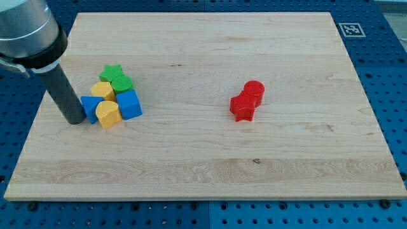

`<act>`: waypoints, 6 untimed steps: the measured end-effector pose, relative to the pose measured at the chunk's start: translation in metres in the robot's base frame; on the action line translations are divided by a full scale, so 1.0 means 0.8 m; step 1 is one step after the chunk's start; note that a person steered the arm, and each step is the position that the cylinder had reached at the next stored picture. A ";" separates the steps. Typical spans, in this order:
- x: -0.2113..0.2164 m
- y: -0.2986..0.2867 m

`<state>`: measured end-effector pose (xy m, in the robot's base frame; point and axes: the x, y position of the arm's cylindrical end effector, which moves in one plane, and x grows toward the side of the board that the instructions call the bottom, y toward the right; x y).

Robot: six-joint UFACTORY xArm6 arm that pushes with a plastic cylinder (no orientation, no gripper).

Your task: Go to the bottom center of the board

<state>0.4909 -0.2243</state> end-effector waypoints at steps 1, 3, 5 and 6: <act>0.040 0.000; 0.112 0.116; 0.120 0.310; 0.113 0.328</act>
